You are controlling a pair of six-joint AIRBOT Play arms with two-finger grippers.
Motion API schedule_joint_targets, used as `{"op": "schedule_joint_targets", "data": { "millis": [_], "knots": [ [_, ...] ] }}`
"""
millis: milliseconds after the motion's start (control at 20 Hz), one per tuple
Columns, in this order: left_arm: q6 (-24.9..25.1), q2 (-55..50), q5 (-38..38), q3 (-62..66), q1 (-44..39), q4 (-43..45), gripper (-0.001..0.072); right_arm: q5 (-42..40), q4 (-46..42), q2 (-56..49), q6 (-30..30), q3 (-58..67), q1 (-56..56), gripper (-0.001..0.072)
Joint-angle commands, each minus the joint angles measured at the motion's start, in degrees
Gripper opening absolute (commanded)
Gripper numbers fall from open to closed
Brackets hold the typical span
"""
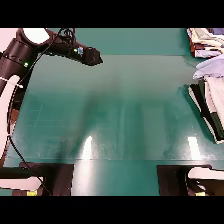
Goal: Fold the shirts.
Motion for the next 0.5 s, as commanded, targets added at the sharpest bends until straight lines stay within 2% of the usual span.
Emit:
{"op": "schedule_joint_targets", "data": {
  "millis": [0,100,400,450],
  "knots": [
    [0.07,0.0,-0.07,-0.02,-0.02,0.26,0.0023,4.39,-0.17,5.57,-0.55,-7.19,-5.2,0.0013],
    [0.11,0.0,-0.02,-0.02,-0.02,0.26,0.0023,7.13,-1.55,8.83,-0.55,-11.98,-9.2,0.0014],
    [0.48,0.0,-0.02,-0.02,-0.02,0.26,0.0023,11.06,-16.41,17.73,-0.44,-28.46,-18.95,0.0019],
    [0.48,0.0,-0.02,-0.02,-0.02,0.26,0.0023,11.1,-17.99,19.02,-0.44,-31.61,-20.41,0.0089]
  ]
}}
